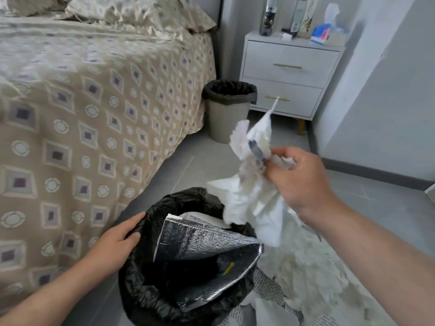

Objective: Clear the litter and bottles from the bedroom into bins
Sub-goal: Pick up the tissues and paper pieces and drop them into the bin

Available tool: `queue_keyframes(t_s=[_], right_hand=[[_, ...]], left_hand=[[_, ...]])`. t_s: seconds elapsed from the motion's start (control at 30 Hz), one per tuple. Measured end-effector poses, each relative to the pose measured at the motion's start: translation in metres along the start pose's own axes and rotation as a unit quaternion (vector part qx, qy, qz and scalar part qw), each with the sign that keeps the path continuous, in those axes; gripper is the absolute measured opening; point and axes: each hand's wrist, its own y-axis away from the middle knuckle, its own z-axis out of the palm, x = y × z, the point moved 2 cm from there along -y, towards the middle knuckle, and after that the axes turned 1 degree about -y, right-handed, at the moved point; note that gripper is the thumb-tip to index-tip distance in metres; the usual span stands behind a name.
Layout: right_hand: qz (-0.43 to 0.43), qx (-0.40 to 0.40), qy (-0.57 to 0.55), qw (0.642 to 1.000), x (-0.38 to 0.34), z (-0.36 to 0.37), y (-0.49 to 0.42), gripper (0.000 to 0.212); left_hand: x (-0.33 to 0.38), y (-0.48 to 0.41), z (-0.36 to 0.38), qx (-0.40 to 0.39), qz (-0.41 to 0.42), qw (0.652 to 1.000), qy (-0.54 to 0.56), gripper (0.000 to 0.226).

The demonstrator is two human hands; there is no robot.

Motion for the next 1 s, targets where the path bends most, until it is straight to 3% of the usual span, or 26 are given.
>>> queue_keyframes(t_s=[0.13, 0.2, 0.27, 0.37, 0.47, 0.77, 0.83, 1.0], right_hand=[[0.061, -0.082, -0.080, 0.992, 0.003, 0.055, 0.009, 0.014], [0.081, -0.149, -0.038, 0.985, 0.019, 0.078, 0.023, 0.012], [0.073, -0.218, 0.071, 0.971, 0.041, 0.094, 0.037, 0.012], [-0.001, -0.349, 0.259, 0.901, 0.069, 0.113, 0.052, 0.027], [-0.011, -0.455, 0.328, 0.828, 0.084, 0.128, 0.063, 0.032], [0.058, -0.552, 0.431, 0.712, 0.131, 0.183, 0.084, 0.044], [0.075, -0.552, 0.427, 0.712, 0.129, 0.186, 0.082, 0.052], [0.060, -0.528, 0.356, 0.769, 0.082, 0.166, 0.051, 0.080]], left_hand=[[-0.001, 0.001, -0.003, -0.010, -0.033, 0.998, 0.053, 0.051], [-0.002, 0.001, -0.005, -0.006, -0.047, 0.997, 0.066, 0.050], [-0.001, 0.002, -0.006, -0.002, -0.060, 0.995, 0.084, 0.048], [0.000, 0.001, -0.006, -0.002, -0.077, 0.987, 0.139, 0.050], [-0.003, 0.000, -0.006, -0.012, -0.082, 0.984, 0.158, 0.051], [-0.015, -0.004, -0.011, -0.036, -0.105, 0.971, 0.213, 0.047], [-0.016, -0.003, -0.012, -0.042, -0.105, 0.970, 0.216, 0.047], [-0.021, -0.007, -0.016, -0.052, -0.096, 0.972, 0.210, 0.046]])
